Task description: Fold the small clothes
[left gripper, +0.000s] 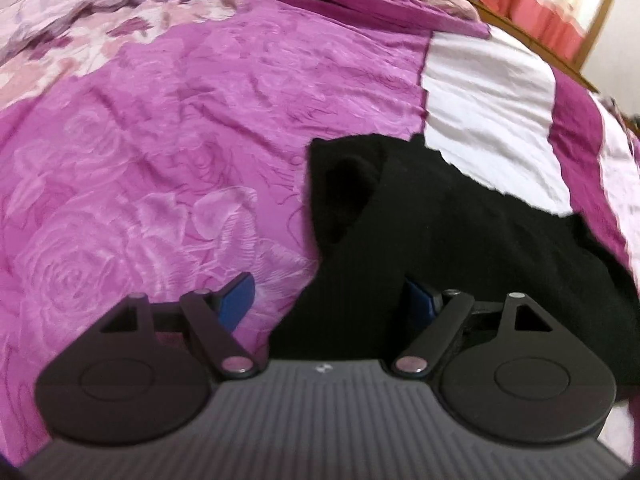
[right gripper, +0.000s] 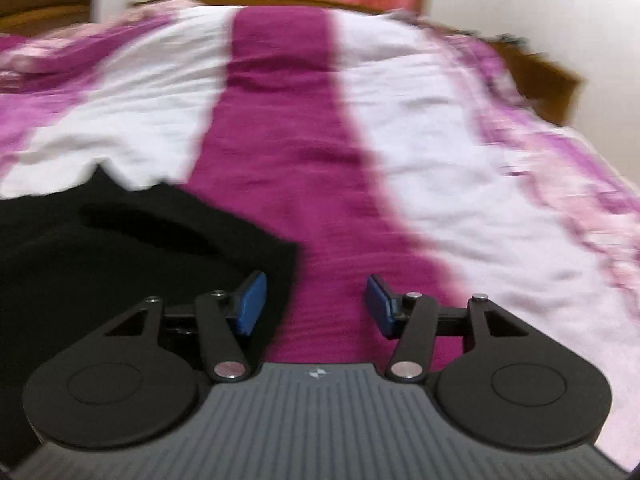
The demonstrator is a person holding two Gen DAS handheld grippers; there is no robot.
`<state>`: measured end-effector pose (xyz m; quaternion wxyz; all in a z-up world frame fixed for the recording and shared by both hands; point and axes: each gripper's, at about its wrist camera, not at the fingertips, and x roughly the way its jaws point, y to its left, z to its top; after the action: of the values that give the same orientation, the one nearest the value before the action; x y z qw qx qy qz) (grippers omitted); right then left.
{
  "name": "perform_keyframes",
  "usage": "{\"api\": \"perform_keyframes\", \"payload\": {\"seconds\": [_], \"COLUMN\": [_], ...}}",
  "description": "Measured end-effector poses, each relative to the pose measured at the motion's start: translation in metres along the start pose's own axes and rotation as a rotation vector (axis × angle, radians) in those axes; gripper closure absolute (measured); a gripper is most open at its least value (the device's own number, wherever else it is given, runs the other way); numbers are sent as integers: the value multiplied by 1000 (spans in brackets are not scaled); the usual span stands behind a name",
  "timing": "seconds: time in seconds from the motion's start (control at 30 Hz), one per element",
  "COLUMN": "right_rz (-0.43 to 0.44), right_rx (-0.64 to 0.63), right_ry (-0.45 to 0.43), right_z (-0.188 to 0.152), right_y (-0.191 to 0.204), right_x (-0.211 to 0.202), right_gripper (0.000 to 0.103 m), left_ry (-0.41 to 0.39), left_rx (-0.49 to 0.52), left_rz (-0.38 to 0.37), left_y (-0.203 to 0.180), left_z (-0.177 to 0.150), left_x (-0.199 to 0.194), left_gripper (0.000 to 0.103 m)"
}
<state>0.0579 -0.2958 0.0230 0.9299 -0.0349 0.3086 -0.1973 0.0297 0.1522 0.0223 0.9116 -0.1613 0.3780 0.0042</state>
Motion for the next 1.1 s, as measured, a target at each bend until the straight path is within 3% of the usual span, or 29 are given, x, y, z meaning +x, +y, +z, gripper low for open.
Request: {"api": "perform_keyframes", "payload": {"seconds": [0.07,0.1,0.13,0.17,0.2,0.23,0.27,0.33,0.4,0.5,0.6,0.7,0.73,0.93,1.1], "right_rz": [-124,-136,-79,35,140,213,268,302,301,412,497,695,724,726,714], "right_rx": [53,128,272,440,570,633,630,519,519,687,750,929,944,812,773], "right_ry": [-4,28,88,141,183,221,263,277,266,391,351,373,382,275,234], "right_z": [-1,-1,-1,-3,-7,-9,-9,-11,-27,-57,-65,-74,-75,-65,-57], "right_y": [-16,-28,-48,-69,-83,-90,-92,-88,-88,-94,-97,-99,-96,-70,-61], "right_x": [-1,-2,-4,-7,-12,-19,-28,-53,-70,-53,-47,-32,-28,-20,-10], "right_gripper": [33,31,29,24,19,8,0,0,0,0,0,0,0,0,0], "left_ry": [-9,5,42,99,161,201,210,194,165,213,173,130,113,25,31], "left_rx": [-59,-90,-134,-187,-257,-343,-428,-601,-681,-657,-604,-598,-600,-551,-432], "left_rz": [21,39,55,69,64,20,-48,-150,-186,-237,-258,-253,-251,-234,-210], "left_y": [1,0,0,2,6,13,22,39,46,46,39,38,37,30,21], "left_z": [-1,0,3,5,8,9,6,-8,-24,-39,-39,-45,-47,-43,-28], "left_x": [-6,-10,-18,-25,-33,-43,-52,-65,-67,-50,-52,-55,-56,-45,-26], "left_gripper": [22,22,24,24,24,21,17,5,5,3,0,0,0,0,2]}}
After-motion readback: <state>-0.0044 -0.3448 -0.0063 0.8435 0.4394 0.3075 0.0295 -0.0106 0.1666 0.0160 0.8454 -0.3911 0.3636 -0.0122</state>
